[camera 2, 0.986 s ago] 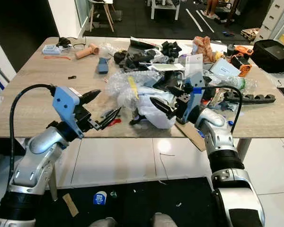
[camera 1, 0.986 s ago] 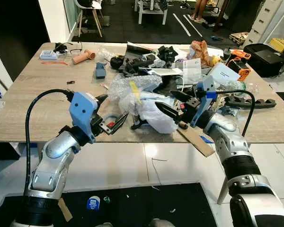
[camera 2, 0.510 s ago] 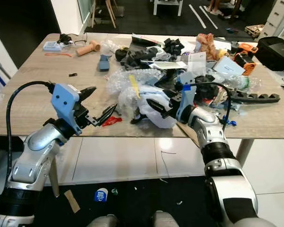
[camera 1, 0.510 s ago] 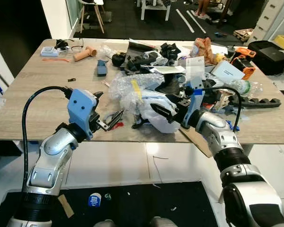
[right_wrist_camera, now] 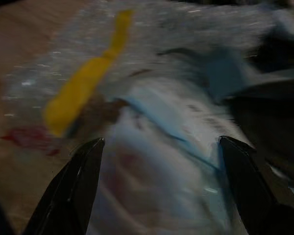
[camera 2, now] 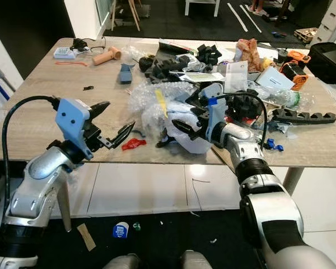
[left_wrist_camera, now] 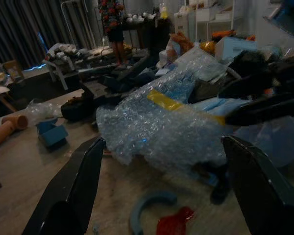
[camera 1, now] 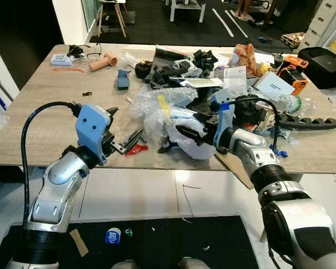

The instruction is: Picking trash to rubbish bin

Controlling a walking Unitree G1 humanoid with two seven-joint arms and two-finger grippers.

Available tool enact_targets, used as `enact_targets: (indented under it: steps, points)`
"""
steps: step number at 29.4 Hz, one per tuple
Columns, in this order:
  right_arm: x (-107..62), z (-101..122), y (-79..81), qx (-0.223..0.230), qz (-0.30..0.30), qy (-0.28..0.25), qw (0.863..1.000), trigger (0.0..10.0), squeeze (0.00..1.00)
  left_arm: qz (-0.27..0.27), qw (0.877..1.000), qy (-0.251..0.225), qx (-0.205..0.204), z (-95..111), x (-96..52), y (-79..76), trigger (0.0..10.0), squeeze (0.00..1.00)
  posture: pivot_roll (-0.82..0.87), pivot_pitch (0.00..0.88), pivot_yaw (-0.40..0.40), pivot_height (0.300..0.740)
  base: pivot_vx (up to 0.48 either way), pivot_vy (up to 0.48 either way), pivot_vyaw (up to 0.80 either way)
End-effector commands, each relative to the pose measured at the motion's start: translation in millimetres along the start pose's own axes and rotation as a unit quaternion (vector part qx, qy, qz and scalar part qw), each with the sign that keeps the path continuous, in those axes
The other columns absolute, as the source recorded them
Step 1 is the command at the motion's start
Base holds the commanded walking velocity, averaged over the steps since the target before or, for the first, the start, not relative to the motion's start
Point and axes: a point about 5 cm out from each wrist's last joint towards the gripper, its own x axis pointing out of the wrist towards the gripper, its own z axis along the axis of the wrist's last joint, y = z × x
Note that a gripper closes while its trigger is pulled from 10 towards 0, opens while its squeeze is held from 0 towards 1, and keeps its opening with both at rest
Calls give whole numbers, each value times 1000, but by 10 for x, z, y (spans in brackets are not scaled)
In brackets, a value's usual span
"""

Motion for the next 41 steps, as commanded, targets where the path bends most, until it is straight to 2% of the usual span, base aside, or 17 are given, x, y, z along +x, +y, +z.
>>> enact_targets:
  steps: [1,8,10,14,19,26,32,33,34,35,41]
  points:
    - [-65,65,-97,-6,-11,4,1000,10000,0,-19,1000,-16,1,77,-10,-12,10000,0,-20,0,-34,740,0,0,0]
    - [-177,66,-159,36,-2,15,999,10000,0,-69,997,-27,-10,105,-32,-117,10000,0,-44,0,-35,740,0,0,0]
    - [-182,49,-137,46,12,22,999,10000,0,-75,997,-25,-10,100,-39,-127,10000,0,-49,0,-35,740,0,0,0]
    - [-150,-55,32,72,75,62,993,10000,0,-88,996,-17,-8,83,-78,-133,10000,0,-51,0,-41,740,0,0,0]
    - [-138,-168,8,94,42,97,990,10000,0,-104,995,-5,-9,48,-106,-173,10000,0,-44,0,-48,740,0,0,0]
    - [-136,-247,15,100,14,90,991,10000,0,-139,990,-8,-27,34,-104,-286,10000,0,-44,0,-53,740,0,0,0]
    - [-146,-309,22,113,8,95,989,10000,0,-150,988,-6,-31,41,-128,-304,10000,0,-37,0,-51,740,0,0,0]
    - [-148,-321,28,120,11,92,988,7882,0,-150,988,-5,-31,40,-132,-303,10000,0,-34,0,-52,740,0,0,0]
    - [-148,-321,28,120,11,92,988,7882,0,-150,988,-5,-31,40,-132,-303,10000,0,-34,0,-52,740,0,0,0]
    - [-154,-341,27,127,11,93,987,0,0,-151,988,-3,-30,33,-133,-304,10000,0,-34,0,-52,740,0,0,0]
    - [-188,-427,38,145,20,111,983,0,0,-151,988,4,-29,0,-122,-322,10000,0,-34,0,-51,740,0,0,0]
